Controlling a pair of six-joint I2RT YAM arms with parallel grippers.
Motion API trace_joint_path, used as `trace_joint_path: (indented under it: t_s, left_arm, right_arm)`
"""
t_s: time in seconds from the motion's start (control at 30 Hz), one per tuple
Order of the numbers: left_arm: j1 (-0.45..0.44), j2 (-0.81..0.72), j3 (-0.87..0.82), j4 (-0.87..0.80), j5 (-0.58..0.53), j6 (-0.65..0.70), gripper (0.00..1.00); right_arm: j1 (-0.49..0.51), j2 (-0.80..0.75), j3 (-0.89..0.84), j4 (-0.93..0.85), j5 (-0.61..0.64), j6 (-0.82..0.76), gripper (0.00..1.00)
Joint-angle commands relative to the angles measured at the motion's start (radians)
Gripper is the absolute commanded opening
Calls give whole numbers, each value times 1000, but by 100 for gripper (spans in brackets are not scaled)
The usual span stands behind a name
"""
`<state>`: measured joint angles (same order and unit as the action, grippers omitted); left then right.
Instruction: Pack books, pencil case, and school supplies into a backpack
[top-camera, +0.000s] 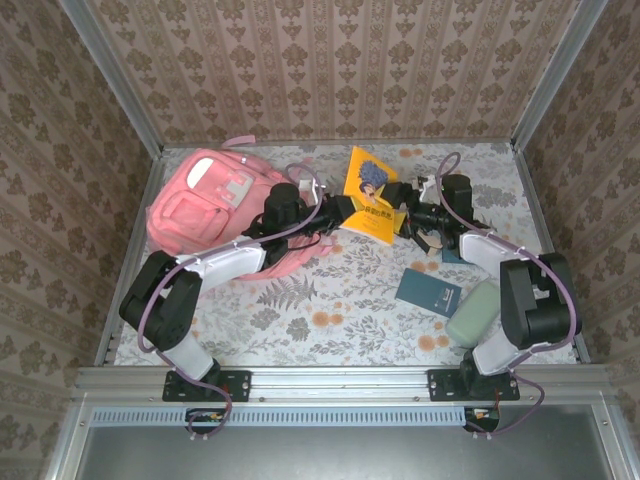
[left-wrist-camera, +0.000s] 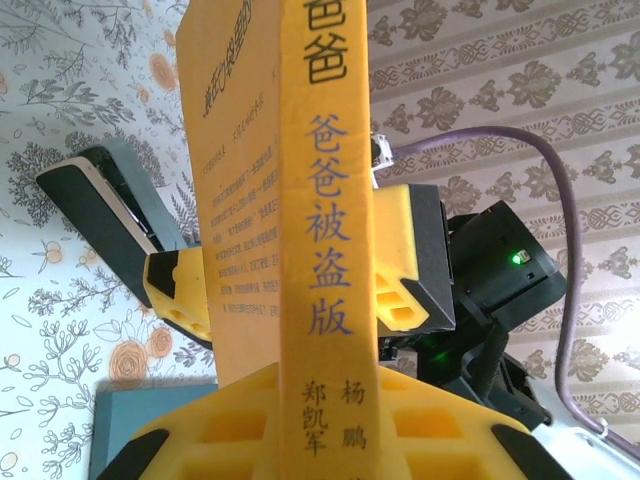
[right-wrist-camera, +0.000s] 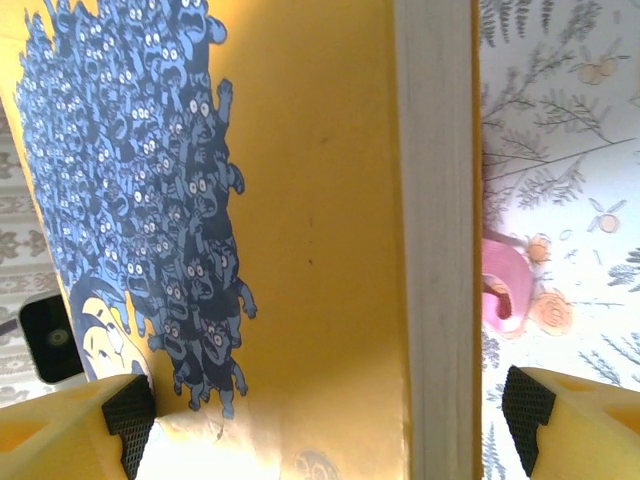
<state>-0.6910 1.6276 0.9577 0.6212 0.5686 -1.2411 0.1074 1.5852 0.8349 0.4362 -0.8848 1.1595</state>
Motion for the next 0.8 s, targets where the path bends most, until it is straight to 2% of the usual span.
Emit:
trace_joint_path:
  t_s: [0.0,0.1,0.2,0.37,0.47,0.5,0.53,0.57,0.6,0.67,0.77]
  left_arm:
    - [-7,-47,48,192,59,14,0]
    - [-6,-25,37,237,56,-15,0]
    - [-1,-11,21,254,55,-22,0]
    - [30,-13,-15,210,56,-1,0]
    - [49,-34,-30,125,56,45,0]
    - [52,-41,-30,83,56,67,0]
    - [56,-49,-28,37,56,95,0]
    - [61,-58,-24,-12,55,121,4]
    - [66,-70,-19,-73,48,157,11]
    - [80,-95,1,-231,27,241,19]
    - [107,-141,67,-570,-76,430,36]
  right_arm:
    - [13,44,-25,214,-79,141,93]
    - [20,52,-22,337,-102,220,92]
    - [21,35,-10,358,-110,238,87]
    - [18,-4,-1,323,-107,225,66]
    - [15,-35,5,229,-92,168,34]
    - [14,-48,8,202,-85,146,18]
    - [14,-60,10,162,-78,123,7]
    - [12,-73,11,132,-69,104,0]
    - [10,-86,14,92,-59,77,0]
    - [4,-113,24,0,-36,15,0]
    - [-1,-155,30,-122,4,-74,0]
